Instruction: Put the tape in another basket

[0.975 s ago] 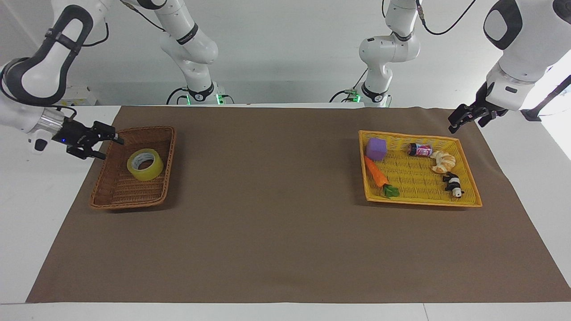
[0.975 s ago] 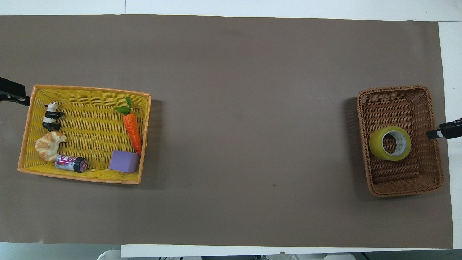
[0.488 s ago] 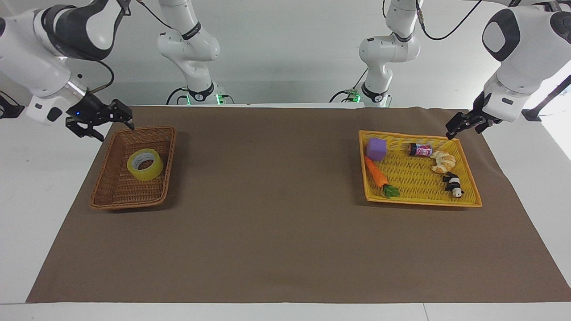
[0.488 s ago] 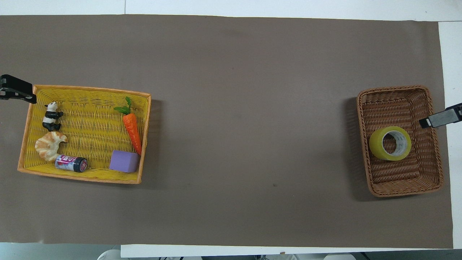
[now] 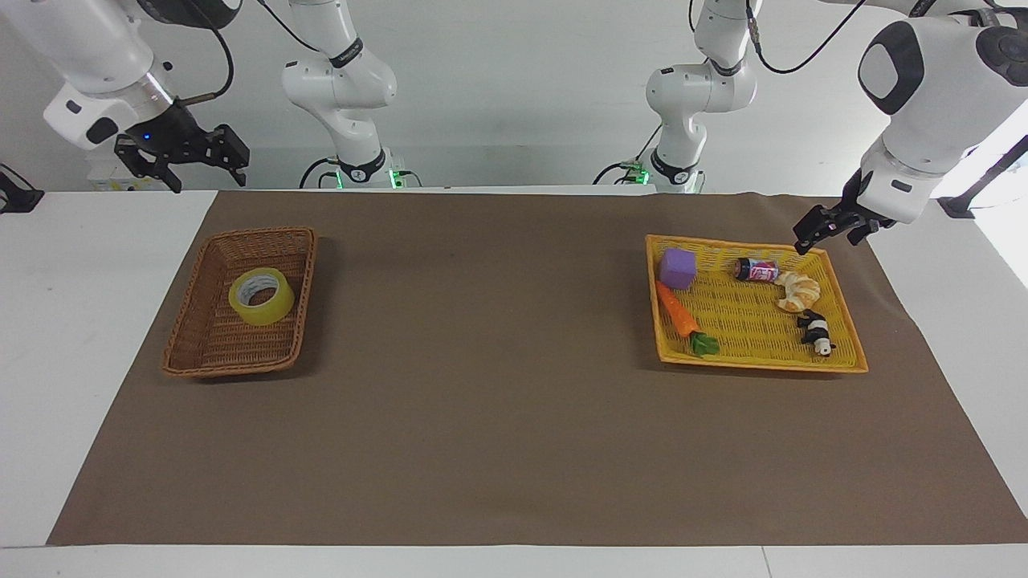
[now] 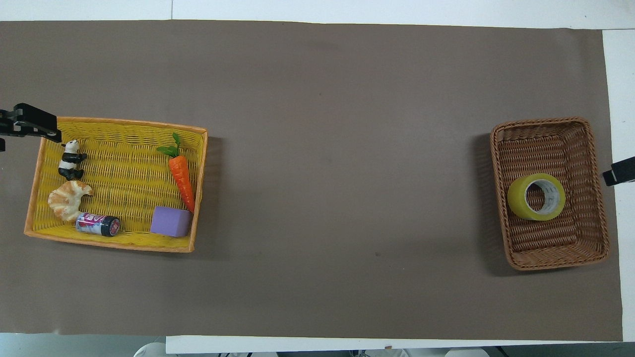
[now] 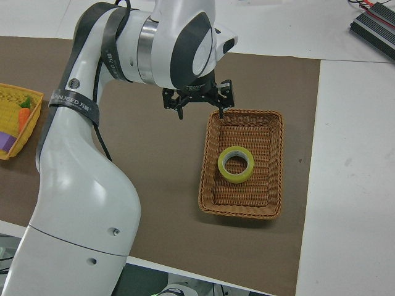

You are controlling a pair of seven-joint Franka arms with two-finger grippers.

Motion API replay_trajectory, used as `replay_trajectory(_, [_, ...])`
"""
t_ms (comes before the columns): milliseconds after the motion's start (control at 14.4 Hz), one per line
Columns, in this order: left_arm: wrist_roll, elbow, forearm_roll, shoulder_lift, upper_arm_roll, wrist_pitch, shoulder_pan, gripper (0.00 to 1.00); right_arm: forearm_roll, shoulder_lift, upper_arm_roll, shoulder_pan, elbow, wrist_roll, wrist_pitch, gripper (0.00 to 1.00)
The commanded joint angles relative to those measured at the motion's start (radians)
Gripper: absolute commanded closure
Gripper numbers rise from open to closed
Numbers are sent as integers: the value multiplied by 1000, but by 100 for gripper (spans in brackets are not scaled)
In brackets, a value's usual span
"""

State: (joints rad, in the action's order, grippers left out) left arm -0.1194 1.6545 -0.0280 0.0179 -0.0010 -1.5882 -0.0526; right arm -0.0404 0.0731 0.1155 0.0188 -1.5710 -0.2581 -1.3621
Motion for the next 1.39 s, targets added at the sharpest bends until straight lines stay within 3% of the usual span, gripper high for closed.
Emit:
replay_trajectory(0, [6,14,8,-12,16,-13,3,0,-15,-22,1,1,38,23,-14,0])
replay_trajectory(279, [6,16,8,-12,16,-13,2,0,-12,-30,53,-43,40,37,-23,0])
replay_trajectory(557, [6,16,8,-12,16,-13,4,0,42,-29,59,-43,28,104,-25,0])
replay_trajectory(766, [6,16,8,-10,16,-13,4,0,28,-70,58,-45,45,109,-11,0])
replay_trajectory(1323, [6,16,8,-12,16,-13,4,0,10,-65,69,-43,43,109,-9,0])
